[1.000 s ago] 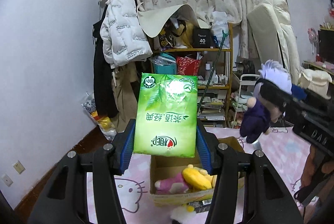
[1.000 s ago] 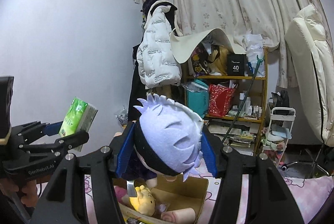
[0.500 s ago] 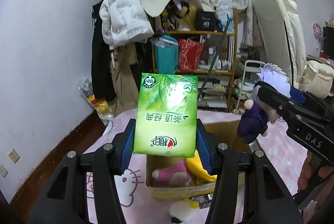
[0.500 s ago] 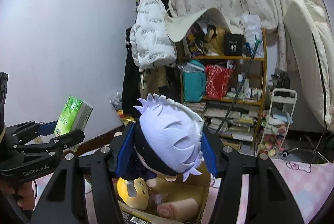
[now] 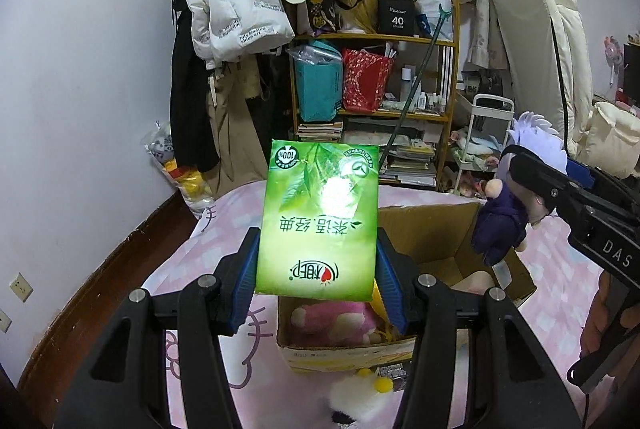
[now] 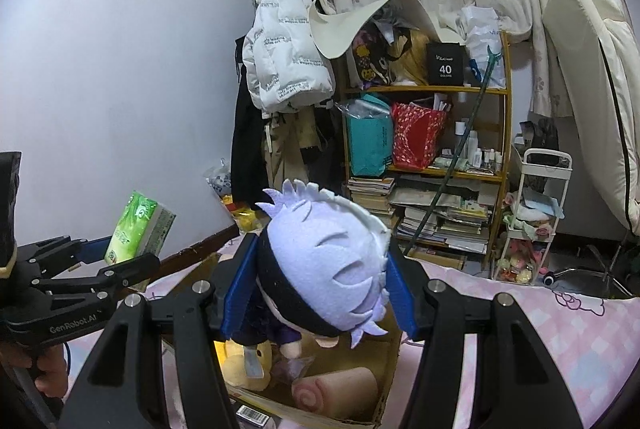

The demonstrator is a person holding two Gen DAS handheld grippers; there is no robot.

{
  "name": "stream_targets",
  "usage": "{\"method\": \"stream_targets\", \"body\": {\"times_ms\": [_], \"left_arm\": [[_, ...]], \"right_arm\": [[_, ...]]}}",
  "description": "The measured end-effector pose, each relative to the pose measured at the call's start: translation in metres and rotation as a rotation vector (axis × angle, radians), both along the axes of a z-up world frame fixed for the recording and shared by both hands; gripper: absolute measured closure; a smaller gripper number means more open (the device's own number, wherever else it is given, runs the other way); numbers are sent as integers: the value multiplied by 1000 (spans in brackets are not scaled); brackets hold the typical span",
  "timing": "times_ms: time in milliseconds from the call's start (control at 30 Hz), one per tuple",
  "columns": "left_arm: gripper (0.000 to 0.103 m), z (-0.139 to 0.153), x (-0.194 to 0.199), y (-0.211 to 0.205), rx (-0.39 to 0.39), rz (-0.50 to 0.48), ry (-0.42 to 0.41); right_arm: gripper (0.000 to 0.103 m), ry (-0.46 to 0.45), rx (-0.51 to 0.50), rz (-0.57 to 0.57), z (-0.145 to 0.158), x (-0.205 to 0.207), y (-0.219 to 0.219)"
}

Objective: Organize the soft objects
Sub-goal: 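Lift the tissue pack with the left tool while the right tool carries the doll over the box, then open the left tool over the box while the right tool lowers and releases the doll inside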

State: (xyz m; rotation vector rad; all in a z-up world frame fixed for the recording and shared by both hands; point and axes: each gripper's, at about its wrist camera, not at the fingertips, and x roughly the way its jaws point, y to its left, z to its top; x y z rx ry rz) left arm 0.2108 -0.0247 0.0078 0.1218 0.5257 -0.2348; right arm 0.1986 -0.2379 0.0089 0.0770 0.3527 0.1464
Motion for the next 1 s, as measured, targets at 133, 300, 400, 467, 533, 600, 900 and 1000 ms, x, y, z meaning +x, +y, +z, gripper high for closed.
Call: {"method": "stream_targets", "body": {"times_ms": [133,300,400,467,533,600,900,1000], "left_arm": [[50,-6,4,-2,12,-5,12],[50,-13,6,-5,21,-10,33],[50,-17,7,-8,26,-19,40],[50,-19,9,-9,26,-22,47],[50,-21,11,-10,27,-26,57],[50,-22,12,-10,19,-31,64],[50,-30,16,-14,17,-46,102],[50,-31,17,-14,12,-43,109]], "right_arm": [[40,18,4,1,-7,3,0],[40,35,-7,2,-14,7,-1],[39,43,-12,0,-18,9,-1],[39,59,-8,0,-20,12,-1],[39,76,3,3,-24,15,-2],[39,90,14,1,-26,18,-4],[38,104,-2,-26,-29,20,-6],[38,104,-4,-25,-29,20,-6]]}}
